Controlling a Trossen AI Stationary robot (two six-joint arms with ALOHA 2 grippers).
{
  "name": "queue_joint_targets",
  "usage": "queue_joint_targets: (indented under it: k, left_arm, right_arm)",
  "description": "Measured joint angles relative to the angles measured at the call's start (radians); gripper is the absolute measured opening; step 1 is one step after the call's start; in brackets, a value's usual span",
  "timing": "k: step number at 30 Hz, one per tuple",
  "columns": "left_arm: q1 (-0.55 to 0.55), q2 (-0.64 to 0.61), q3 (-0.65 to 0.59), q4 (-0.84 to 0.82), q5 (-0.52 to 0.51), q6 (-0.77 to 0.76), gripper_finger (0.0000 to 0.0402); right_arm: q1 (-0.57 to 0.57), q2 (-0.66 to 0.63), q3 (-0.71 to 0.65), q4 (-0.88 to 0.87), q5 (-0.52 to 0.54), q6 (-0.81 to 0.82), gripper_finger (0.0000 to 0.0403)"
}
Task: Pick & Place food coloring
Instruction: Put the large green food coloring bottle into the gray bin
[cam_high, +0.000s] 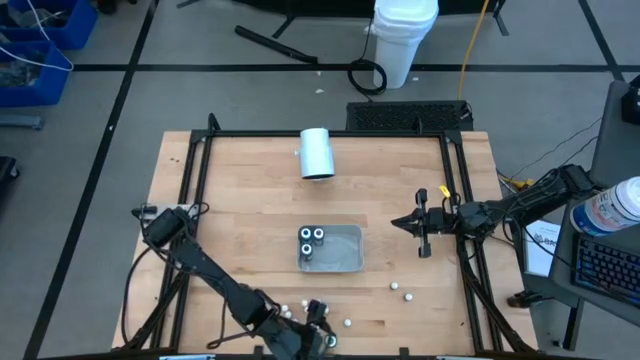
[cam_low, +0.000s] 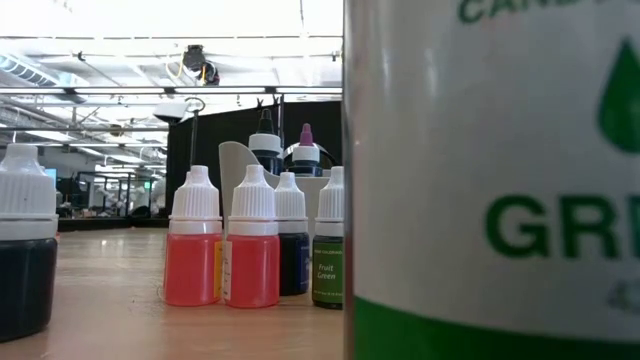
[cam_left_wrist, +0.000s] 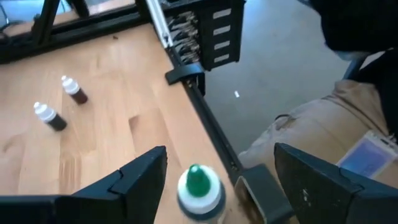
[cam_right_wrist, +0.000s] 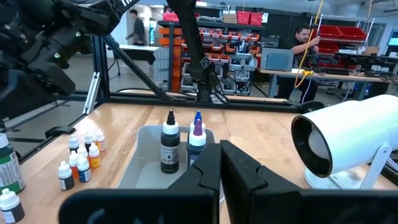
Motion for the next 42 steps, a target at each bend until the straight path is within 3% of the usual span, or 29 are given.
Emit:
queue_joint_targets:
  k: [8,42]
  left_arm:
    - [0.035,0.000,-0.001,-0.040,-0.003,-0.103,0.0299]
    - [0.042,0.045,-0.002,-0.075,0.017,-0.074,0.0299]
  right_arm:
    - [0.000,0.002,0.000,0.000,0.000,0.000,0.0001]
    - [0.000,0.008,0.000,-0.005,-0.001,0.001,0.0002]
